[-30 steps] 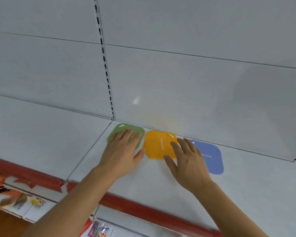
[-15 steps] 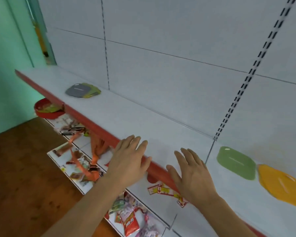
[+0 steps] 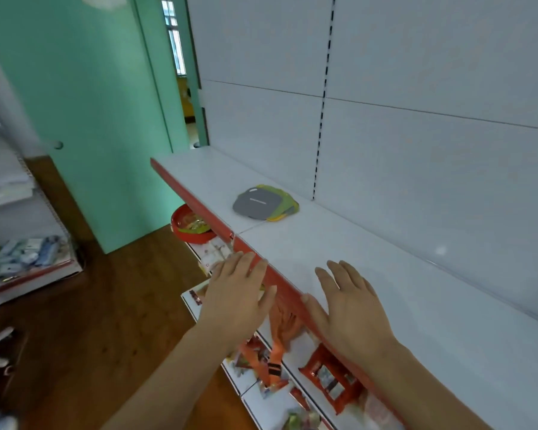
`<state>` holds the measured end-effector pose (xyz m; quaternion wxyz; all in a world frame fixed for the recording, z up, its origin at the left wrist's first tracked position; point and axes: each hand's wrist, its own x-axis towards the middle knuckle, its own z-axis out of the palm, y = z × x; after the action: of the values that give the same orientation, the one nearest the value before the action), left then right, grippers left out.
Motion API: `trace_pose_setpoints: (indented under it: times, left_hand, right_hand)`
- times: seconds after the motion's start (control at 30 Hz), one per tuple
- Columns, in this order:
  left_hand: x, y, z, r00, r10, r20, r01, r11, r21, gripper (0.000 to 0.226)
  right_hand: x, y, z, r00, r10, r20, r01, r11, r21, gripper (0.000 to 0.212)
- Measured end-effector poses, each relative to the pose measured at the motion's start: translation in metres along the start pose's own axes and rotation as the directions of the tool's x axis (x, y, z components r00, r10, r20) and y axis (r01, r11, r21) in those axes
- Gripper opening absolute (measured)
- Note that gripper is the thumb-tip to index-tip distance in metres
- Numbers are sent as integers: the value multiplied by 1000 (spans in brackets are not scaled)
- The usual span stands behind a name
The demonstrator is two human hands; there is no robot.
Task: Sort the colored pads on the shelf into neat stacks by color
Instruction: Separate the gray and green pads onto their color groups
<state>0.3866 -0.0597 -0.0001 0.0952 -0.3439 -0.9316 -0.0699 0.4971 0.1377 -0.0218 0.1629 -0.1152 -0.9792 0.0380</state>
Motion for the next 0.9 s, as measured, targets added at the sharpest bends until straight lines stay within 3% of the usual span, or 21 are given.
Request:
trace_pose_setpoints:
  times: [0.13,0.43,0.67,0.77,0.9]
  left_hand:
    - [64,-47,-1,1000,-27,-14,27,999,25,65]
    - [182,-124,26,1000,-30,-4,30,999,-20,68]
    - [295,-166,71,984,179,-10,-179,975,-131,66]
    - [335,-170,82,948,316,38,-307,938,-159,71]
    - [369,-171,87,885,452,107,-434,887,-158,57]
  right_hand:
    - [76,-17,21,1000,-26,-11,27,999,47,67]
    - [208,-17,74,999,1,32,-2,1000,16,66]
    - [280,-14,106,983,184,12,-184,983,3,48]
    - [295,-14,114,956,291,29,-291,957,-2,49]
    - [307,-16,113,907,420,13,-421,906,49,54]
